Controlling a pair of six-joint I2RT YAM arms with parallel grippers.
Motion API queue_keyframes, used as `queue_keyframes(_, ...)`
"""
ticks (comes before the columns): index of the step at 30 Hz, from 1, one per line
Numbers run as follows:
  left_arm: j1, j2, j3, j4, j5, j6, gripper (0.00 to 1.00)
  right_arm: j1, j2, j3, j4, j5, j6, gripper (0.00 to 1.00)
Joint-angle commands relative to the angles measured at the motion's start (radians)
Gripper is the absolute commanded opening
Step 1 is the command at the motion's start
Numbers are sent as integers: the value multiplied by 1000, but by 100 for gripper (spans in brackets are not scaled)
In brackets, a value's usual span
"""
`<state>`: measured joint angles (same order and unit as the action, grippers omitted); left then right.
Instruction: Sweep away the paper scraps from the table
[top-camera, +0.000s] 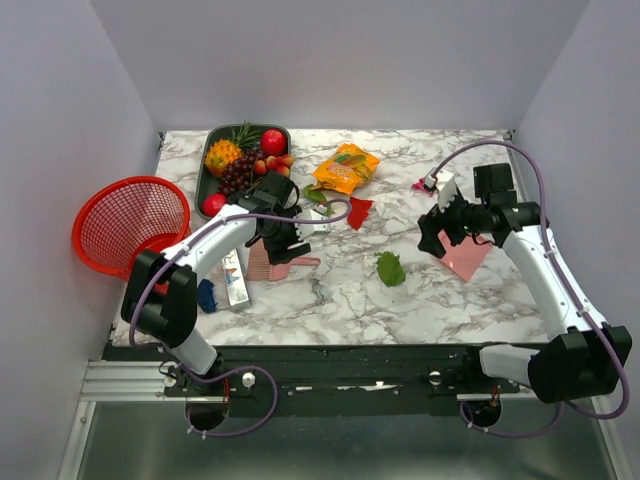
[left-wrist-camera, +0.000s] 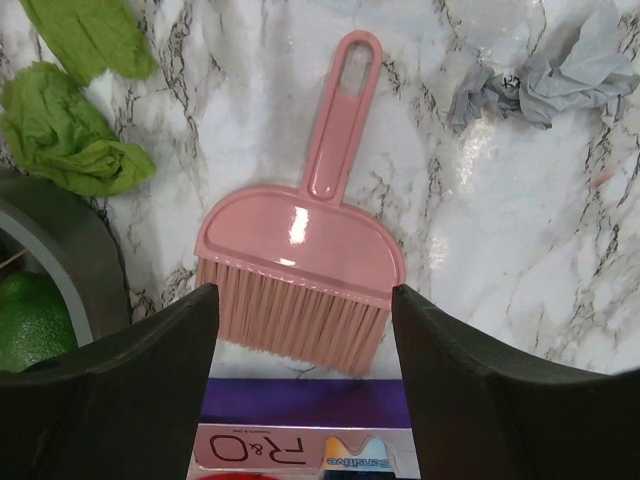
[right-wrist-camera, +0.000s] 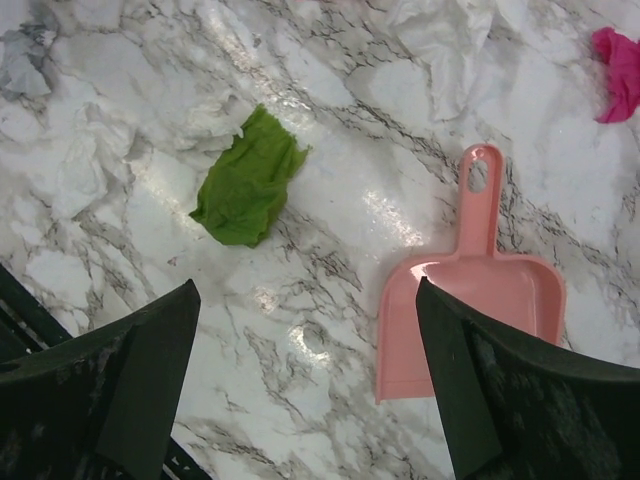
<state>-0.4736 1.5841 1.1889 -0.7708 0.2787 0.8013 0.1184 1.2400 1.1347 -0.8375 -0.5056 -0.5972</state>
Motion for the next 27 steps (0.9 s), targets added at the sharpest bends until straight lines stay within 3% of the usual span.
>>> queue_keyframes(1,-7,31,51,-65,-29,27,76,4,-5,-29,87,120,70,96)
queue_keyframes(14,1,54,2,-42,-137,-63,77,4,168,77,107,135,25,85)
queue_keyframes(27,30,48,-43,-38,-125,-48,77,7,135,7,156,72,88,85)
